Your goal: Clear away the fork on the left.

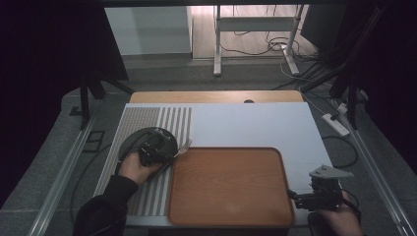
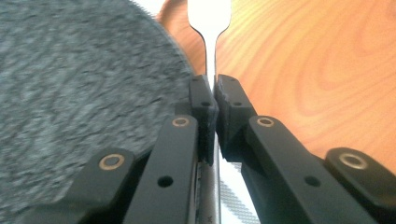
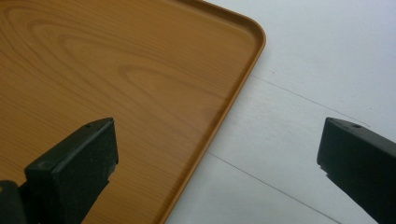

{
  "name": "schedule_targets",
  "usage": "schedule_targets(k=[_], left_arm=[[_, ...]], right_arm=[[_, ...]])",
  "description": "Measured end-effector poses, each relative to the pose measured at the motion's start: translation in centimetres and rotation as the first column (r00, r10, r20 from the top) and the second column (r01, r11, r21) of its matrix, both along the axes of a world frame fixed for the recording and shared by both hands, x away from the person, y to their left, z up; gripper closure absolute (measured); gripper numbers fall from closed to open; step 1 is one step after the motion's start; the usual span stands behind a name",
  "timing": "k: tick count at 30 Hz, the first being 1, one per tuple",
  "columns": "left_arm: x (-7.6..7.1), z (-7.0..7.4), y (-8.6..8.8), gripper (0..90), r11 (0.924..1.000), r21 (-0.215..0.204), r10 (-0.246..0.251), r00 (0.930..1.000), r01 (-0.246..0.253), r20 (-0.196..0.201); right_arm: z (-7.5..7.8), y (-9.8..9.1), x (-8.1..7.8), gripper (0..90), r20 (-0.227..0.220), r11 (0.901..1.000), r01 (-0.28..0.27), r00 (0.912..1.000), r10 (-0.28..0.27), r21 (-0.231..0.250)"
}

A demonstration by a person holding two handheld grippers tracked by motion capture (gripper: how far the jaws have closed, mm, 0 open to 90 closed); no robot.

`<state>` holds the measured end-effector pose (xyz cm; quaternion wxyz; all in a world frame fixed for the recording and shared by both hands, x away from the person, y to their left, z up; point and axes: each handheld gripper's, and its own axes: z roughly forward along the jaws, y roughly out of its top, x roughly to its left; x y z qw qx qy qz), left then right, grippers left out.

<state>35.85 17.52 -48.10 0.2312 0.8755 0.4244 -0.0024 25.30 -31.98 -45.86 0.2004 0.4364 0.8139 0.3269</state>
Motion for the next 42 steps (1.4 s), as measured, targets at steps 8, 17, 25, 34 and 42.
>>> schedule_targets(k=[8,17,25,34,42], left_arm=[[-0.9,-0.1,-2.5,85.2,0.9999,-0.011,-0.013,0.9994,0.013,-0.032],[-2.0,-0.4,-5.7,85.2,0.999,-0.014,-0.042,0.9975,0.041,-0.057],[-3.2,-1.3,-7.9,85.1,0.9978,0.011,-0.064,0.9952,0.065,-0.074],[-4.7,-2.2,-8.5,84.8,0.9969,0.007,-0.077,0.9916,0.078,-0.104],[-4.9,-1.0,-9.4,83.8,0.987,0.02,-0.16,0.9856,0.159,0.054]], right_arm=[[0.0,0.0,0.0,0.0,0.002,1.0,-0.002,1.0,0.002,-0.002],[0.0,0.1,0.0,0.0,0.002,0.9999,-0.006,1.0,0.006,-0.009],[0.0,0.1,0.0,0.0,-0.001,0.9999,-0.01,1.0,0.01,-0.01],[0.0,0.1,0.0,0.0,-0.001,0.9999,-0.014,0.9999,0.014,-0.011],[0.0,0.1,0.0,0.0,-0.006,0.9998,-0.015,0.9999,0.015,-0.01]])
